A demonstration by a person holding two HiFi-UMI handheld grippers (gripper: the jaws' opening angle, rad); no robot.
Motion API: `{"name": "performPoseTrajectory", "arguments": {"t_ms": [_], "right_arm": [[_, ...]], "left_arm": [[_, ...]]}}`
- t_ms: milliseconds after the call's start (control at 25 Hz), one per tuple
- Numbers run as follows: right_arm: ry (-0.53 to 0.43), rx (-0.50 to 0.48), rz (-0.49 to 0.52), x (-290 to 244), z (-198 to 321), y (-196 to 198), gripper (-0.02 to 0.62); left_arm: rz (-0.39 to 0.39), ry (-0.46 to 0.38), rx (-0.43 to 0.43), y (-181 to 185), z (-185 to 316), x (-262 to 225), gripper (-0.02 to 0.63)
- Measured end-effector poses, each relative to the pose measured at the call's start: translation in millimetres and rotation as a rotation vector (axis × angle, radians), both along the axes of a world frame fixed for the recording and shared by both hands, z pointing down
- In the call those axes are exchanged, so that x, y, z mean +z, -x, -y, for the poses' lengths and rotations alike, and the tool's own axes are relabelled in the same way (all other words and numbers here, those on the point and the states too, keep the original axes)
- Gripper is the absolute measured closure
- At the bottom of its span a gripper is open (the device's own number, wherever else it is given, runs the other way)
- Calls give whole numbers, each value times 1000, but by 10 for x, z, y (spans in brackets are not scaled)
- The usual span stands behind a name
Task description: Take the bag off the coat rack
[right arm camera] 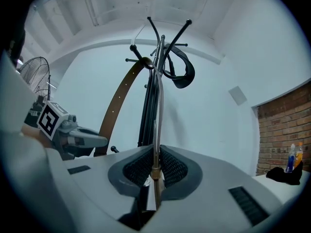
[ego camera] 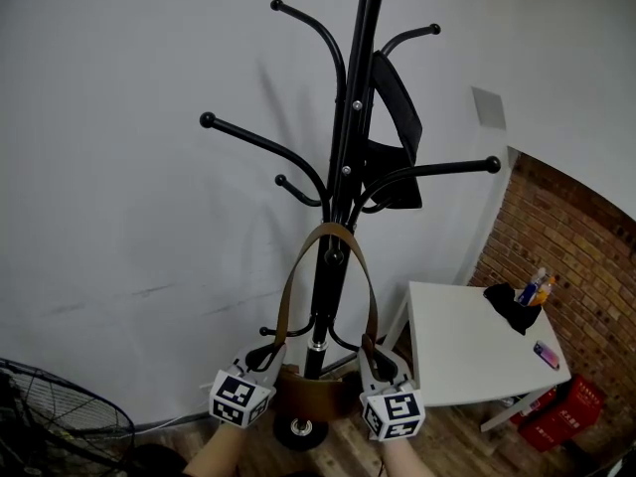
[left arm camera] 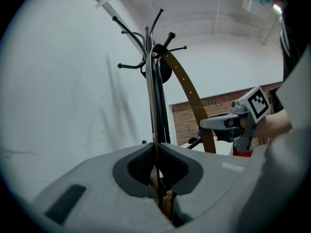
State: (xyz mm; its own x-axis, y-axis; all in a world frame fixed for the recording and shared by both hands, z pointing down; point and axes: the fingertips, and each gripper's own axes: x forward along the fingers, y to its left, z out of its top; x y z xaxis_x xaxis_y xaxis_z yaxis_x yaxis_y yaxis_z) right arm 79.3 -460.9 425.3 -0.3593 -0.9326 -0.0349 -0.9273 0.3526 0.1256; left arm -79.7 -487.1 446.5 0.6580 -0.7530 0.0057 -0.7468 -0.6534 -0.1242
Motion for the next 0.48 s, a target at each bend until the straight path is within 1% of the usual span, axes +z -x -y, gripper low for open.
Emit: {"name": "performPoseTrajectory", "arguments": {"t_ms": [480], "right_arm": [[-55, -73, 25, -289, -269, 90, 555]], "left_arm": [[-19, -58, -63, 123, -312, -286, 591]]}}
